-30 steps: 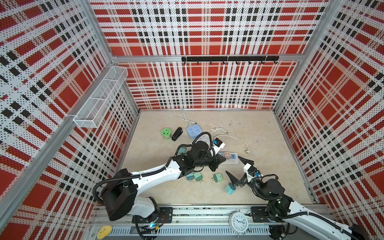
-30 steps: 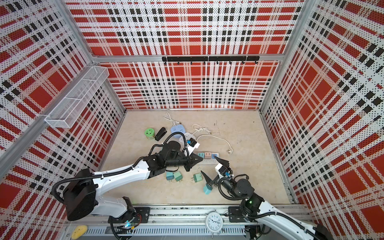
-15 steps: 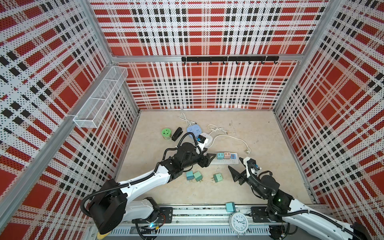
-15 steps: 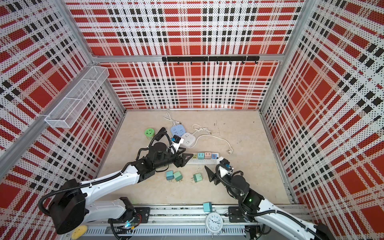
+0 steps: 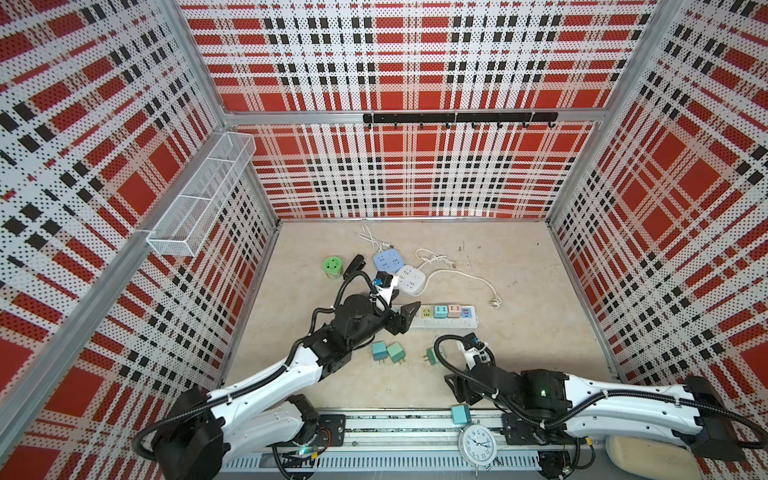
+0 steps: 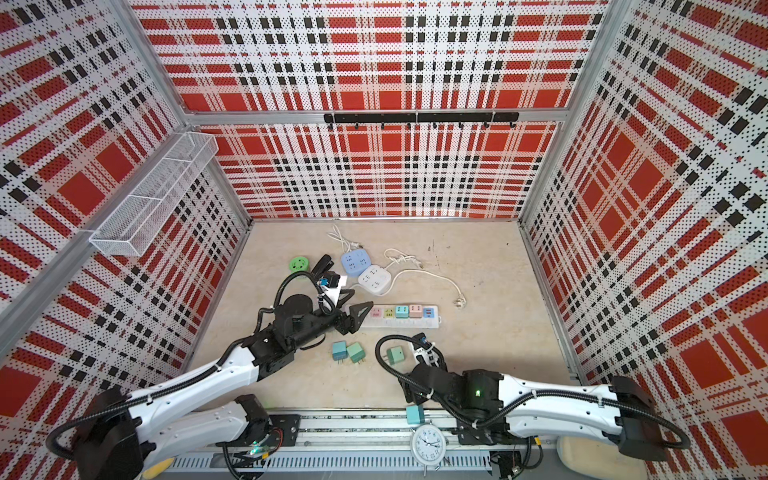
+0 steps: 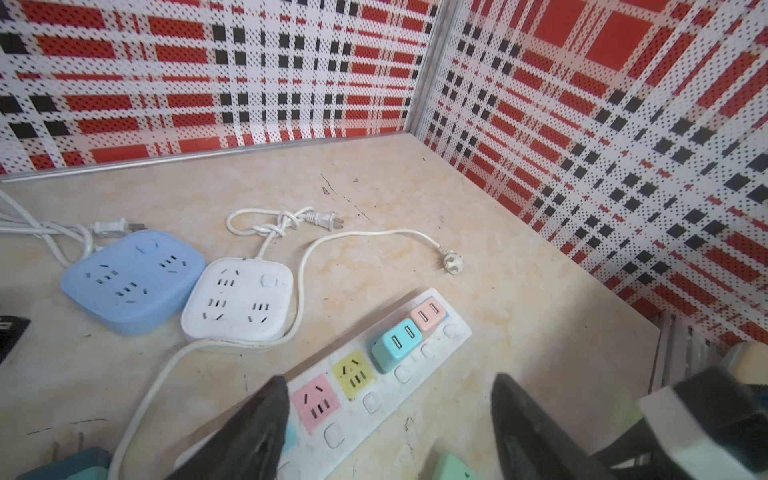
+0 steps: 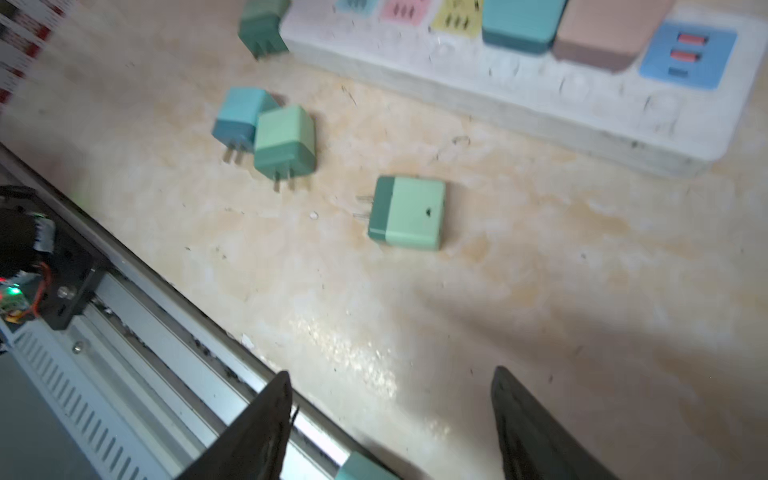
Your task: Insert the plug
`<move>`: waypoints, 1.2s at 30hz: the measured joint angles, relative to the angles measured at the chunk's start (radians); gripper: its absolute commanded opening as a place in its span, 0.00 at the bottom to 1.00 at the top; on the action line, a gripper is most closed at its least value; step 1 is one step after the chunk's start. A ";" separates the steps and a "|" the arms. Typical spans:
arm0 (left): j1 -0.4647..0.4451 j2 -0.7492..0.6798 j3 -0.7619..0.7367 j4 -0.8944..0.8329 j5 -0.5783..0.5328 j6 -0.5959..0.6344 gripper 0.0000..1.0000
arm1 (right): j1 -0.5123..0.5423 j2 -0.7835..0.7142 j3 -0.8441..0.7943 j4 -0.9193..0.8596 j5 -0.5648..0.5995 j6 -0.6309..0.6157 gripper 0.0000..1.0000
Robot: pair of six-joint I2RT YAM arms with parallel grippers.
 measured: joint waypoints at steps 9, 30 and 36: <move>-0.009 -0.056 -0.013 0.010 -0.037 0.002 0.78 | 0.139 0.140 0.085 -0.143 -0.041 0.166 0.82; -0.026 -0.064 -0.013 0.010 -0.064 0.021 0.78 | 0.157 0.299 0.047 -0.114 -0.178 0.223 0.78; -0.026 -0.064 -0.013 0.010 -0.067 0.023 0.78 | 0.162 0.356 0.062 -0.126 -0.191 0.227 0.68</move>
